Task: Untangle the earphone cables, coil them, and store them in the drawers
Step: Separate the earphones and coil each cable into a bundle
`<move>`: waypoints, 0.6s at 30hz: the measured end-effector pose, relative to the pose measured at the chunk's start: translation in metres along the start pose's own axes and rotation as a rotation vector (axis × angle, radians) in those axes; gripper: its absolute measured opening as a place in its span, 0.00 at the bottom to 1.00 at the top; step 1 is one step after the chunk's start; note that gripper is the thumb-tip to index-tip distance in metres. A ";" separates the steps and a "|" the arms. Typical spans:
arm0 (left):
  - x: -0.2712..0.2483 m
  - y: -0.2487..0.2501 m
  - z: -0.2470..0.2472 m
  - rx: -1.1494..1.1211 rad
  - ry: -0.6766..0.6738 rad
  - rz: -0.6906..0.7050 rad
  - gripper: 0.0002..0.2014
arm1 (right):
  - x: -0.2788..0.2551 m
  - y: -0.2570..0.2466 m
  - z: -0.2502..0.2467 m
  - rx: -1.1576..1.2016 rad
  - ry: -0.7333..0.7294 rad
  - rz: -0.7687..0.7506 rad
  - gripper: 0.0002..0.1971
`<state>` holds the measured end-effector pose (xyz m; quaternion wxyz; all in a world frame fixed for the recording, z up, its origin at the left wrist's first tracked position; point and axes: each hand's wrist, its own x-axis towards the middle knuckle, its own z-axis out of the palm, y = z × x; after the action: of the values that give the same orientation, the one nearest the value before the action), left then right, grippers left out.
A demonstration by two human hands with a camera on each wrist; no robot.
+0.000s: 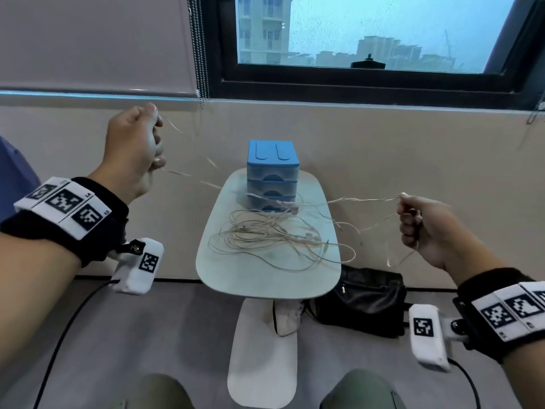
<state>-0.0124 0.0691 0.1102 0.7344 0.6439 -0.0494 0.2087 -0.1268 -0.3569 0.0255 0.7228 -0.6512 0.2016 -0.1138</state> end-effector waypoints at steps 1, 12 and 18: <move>0.001 0.000 -0.002 0.000 -0.010 -0.009 0.17 | 0.003 0.003 -0.003 0.010 0.039 0.007 0.18; 0.000 0.016 -0.005 0.071 -0.207 -0.041 0.17 | 0.010 0.039 -0.016 -0.198 0.265 -0.052 0.14; -0.022 -0.007 0.003 0.490 -0.559 -0.084 0.13 | 0.003 0.038 0.005 -0.089 0.237 -0.142 0.11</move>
<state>-0.0293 0.0607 0.0967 0.5247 0.8342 -0.1699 0.0002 -0.1255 -0.3495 -0.0127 0.6543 -0.6773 0.2439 -0.2315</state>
